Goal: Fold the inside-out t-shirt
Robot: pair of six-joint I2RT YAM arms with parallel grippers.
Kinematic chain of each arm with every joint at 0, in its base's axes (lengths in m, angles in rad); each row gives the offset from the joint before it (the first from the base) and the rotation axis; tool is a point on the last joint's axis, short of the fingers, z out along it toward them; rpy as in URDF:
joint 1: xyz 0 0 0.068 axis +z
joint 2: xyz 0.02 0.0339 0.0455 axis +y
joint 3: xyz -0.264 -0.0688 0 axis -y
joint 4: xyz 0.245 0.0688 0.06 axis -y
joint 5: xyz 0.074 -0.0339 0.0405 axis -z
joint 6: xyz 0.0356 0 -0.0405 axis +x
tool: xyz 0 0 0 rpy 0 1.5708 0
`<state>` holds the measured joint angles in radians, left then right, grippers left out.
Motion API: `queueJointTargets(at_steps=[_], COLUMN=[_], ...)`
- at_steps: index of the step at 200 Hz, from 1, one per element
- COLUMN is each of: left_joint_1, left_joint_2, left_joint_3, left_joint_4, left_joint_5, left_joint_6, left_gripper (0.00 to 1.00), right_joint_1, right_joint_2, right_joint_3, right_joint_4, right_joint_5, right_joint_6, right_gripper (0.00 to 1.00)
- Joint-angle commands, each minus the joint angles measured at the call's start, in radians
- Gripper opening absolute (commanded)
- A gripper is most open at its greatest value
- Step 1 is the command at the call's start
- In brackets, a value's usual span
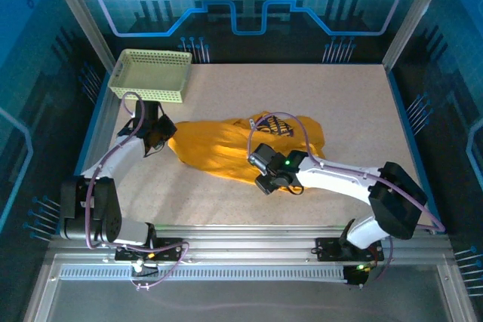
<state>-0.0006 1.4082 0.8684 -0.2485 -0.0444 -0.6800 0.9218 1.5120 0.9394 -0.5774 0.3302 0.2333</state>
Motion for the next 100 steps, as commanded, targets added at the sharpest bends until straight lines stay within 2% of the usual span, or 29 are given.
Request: queueJointTargets(at_steps=[1,29,86,100], left_joint_1=[0.011,0.01,0.01,0.01], left_joint_2=[0.011,0.01,0.006,-0.001], left_joint_3=[0.004,0.006,0.013,0.023], left_joint_4=[0.009,0.009,0.005,-0.001], left_joint_5=[0.015,0.013,0.012,0.014], left_joint_6=[-0.003,-0.003,-0.008,-0.01], left_gripper=[0.0,0.0,0.0,0.0], right_joint_1=[0.009,0.011,0.012,0.011], right_joint_2=[0.031,0.047,-0.029,-0.082], right_joint_3=[0.033,0.044,0.037,0.063], right_joint_4=[0.007,-0.005,-0.042,-0.091], right_joint_5=[0.038,0.049,0.084,0.13], right_joint_6=[-0.01,-0.003,0.02,0.037], right_gripper=[0.53,0.44,0.02,0.0])
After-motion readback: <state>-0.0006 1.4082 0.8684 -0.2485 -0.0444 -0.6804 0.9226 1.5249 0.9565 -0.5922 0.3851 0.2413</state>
